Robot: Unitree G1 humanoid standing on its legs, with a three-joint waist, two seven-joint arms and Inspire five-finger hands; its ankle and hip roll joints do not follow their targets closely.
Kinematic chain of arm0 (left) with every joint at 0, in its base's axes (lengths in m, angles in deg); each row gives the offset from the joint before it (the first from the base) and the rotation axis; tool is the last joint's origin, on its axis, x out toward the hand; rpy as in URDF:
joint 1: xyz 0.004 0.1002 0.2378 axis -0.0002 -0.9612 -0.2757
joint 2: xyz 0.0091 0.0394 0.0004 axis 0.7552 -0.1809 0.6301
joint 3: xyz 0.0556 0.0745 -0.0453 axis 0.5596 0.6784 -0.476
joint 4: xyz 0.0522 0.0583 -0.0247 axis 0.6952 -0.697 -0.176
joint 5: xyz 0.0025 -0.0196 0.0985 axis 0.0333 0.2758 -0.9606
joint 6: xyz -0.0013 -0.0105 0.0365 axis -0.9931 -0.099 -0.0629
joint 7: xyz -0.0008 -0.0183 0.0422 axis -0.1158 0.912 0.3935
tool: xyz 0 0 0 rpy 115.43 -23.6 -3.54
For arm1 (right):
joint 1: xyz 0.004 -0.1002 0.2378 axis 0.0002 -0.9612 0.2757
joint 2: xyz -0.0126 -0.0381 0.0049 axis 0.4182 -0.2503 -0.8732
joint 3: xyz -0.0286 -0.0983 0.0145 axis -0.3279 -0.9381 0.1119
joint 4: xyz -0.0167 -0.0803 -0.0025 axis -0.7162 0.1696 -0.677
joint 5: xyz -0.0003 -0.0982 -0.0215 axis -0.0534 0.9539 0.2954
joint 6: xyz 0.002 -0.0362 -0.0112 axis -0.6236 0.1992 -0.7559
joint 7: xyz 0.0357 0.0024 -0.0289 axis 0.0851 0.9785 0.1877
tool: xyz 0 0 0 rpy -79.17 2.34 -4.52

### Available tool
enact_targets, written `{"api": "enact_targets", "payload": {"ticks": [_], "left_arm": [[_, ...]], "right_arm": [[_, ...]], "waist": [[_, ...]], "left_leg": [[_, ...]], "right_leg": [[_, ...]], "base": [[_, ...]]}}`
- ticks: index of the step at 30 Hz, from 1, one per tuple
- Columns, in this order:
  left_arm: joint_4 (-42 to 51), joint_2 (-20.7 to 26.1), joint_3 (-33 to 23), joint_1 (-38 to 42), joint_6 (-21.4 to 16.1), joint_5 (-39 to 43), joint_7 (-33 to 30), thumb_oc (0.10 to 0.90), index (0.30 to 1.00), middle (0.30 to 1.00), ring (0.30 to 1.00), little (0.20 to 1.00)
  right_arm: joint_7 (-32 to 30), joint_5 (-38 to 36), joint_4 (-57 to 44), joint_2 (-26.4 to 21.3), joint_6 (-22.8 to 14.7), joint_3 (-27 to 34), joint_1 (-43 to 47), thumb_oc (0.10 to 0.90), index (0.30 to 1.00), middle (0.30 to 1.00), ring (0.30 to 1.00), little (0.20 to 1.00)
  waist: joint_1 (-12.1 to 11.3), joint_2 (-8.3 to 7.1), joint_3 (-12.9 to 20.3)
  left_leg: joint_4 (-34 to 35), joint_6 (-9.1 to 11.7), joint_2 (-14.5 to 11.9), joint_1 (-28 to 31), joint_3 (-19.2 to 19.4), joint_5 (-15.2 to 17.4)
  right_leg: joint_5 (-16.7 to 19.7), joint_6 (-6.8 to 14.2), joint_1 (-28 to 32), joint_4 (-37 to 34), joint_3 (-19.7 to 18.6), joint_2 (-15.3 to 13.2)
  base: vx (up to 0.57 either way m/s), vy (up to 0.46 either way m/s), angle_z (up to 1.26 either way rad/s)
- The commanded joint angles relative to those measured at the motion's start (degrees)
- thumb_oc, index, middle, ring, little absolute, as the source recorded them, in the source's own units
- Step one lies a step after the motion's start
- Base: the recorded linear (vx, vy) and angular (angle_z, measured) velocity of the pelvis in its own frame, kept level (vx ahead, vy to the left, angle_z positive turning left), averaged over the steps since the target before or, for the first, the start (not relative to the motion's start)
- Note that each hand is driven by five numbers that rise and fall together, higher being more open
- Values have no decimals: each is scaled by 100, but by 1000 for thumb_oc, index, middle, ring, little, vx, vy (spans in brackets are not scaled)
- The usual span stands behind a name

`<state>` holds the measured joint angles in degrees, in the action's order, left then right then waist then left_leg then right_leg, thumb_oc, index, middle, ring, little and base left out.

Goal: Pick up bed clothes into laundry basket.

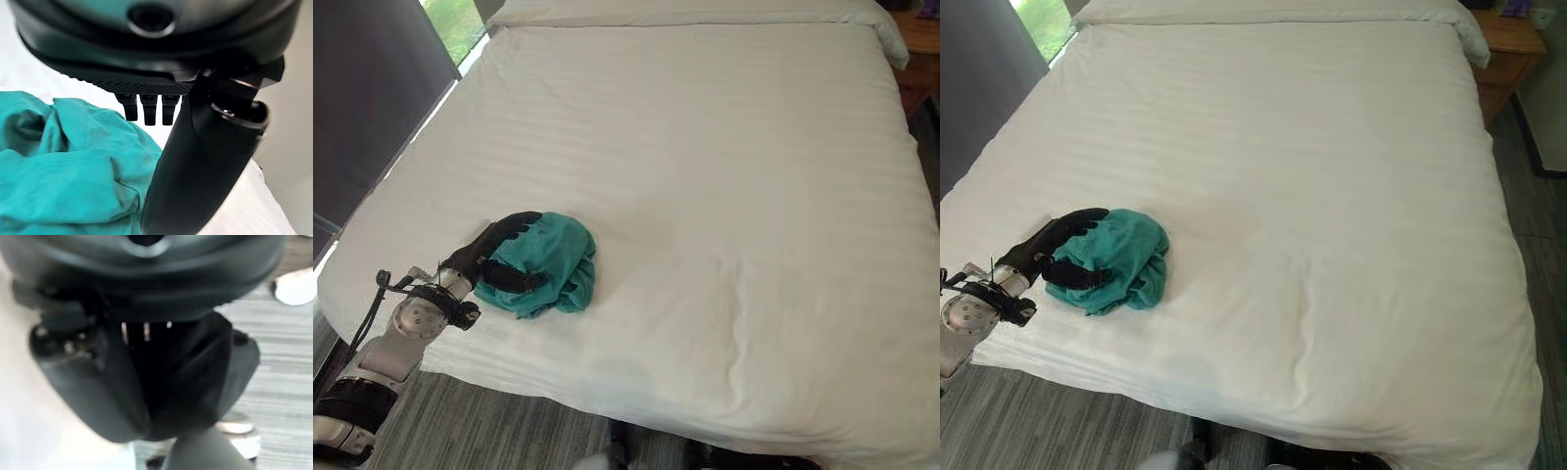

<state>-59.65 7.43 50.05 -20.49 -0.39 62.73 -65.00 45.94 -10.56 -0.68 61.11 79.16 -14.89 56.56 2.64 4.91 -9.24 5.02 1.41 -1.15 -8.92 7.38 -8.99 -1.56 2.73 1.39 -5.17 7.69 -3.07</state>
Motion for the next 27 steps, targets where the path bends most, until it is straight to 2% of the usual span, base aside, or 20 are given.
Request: {"api": "enact_targets", "payload": {"ticks": [1, 5, 9, 14, 17, 21, 23, 25, 26, 27], "left_arm": [[-661, -75, -571, 1515, 28, -318, -575, 800, 900, 900, 900, 900], [-1093, -99, -386, 1959, 198, -664, -698, 800, 900, 900, 900, 900], [-1402, -171, -421, 2065, 320, -693, -787, 800, 900, 900, 900, 900], [-1861, -120, -406, 1927, 498, -779, -619, 800, 900, 900, 900, 900], [-2111, -221, -365, 1658, 618, -586, -292, 800, 900, 900, 900, 900], [-2274, -544, -135, 1060, 721, -1244, -72, 800, 900, 900, 900, 900], [-2744, -1088, -114, 572, 759, -1335, 60, 800, 900, 900, 900, 900], [-2695, -1437, 9, 158, 801, -1504, 248, 800, 900, 900, 900, 900], [-2816, -1725, 98, -51, 800, -1668, 290, 750, 825, 825, 825, 825], [-3033, -2212, 231, -310, 805, -1879, 304, 400, 300, 300, 300, 300]], "right_arm": [[58, 40, -331, -210, -103, 21, -177, 400, 300, 300, 300, 300], [88, 49, -427, -172, -69, -31, -208, 400, 300, 300, 300, 300], [103, 16, -552, -139, -37, -8, -269, 400, 300, 300, 300, 300], [140, -36, -709, -111, 7, 41, -342, 400, 300, 300, 300, 300], [136, -80, -694, -111, 51, 68, -314, 400, 300, 300, 300, 300], [104, -90, -416, -87, 31, -25, -106, 400, 300, 300, 300, 300], [73, -66, -298, -117, 37, -71, 24, 400, 300, 300, 300, 300], [39, 12, -205, -214, 46, -75, 125, 400, 300, 300, 300, 300], [23, 72, -204, -253, 36, -74, 172, 400, 300, 300, 300, 300], [-17, 223, -170, -349, -5, -124, 260, 400, 300, 300, 300, 300]], "waist": [[-12, -194, -129], [37, -272, -183], [67, -316, -235], [84, -367, -316], [100, -385, -376], [93, -395, -440], [110, -402, -458], [119, -383, -459], [120, -375, -455], [137, -364, -435]], "left_leg": [[-2, 554, -275, 244, 178, 220], [-2, 543, -305, 180, 265, 239], [-2, 525, -304, 130, 296, 248], [-2, 511, -317, 109, 388, 279], [-2, 501, -317, 81, 446, 289], [-2, 482, -330, 70, 514, 314], [-2, 467, -334, 100, 573, 350], [-2, 445, -321, 145, 627, 399], [-2, 428, -317, 186, 672, 433], [-2, 401, -307, 253, 728, 477]], "right_leg": [[206, 767, 26, 50, 108, -600], [239, 775, -74, 31, 46, -591], [267, 787, -151, 32, 10, -594], [322, 808, -232, 33, -72, -598], [369, 817, -302, 37, -121, -590], [412, 825, -383, 41, -203, -597], [412, 825, -409, 50, -253, -599], [413, 828, -423, 65, -313, -613], [412, 825, -421, 70, -355, -615], [404, 819, -412, 83, -410, -610]], "base": [[0, 0, 0], [5, 3, -1], [4, 8, -8], [6, 23, -7], [3, 27, -11], [7, 34, -15], [13, 48, -14], [26, 77, -14], [42, 91, -22], [34, 64, -24]]}}
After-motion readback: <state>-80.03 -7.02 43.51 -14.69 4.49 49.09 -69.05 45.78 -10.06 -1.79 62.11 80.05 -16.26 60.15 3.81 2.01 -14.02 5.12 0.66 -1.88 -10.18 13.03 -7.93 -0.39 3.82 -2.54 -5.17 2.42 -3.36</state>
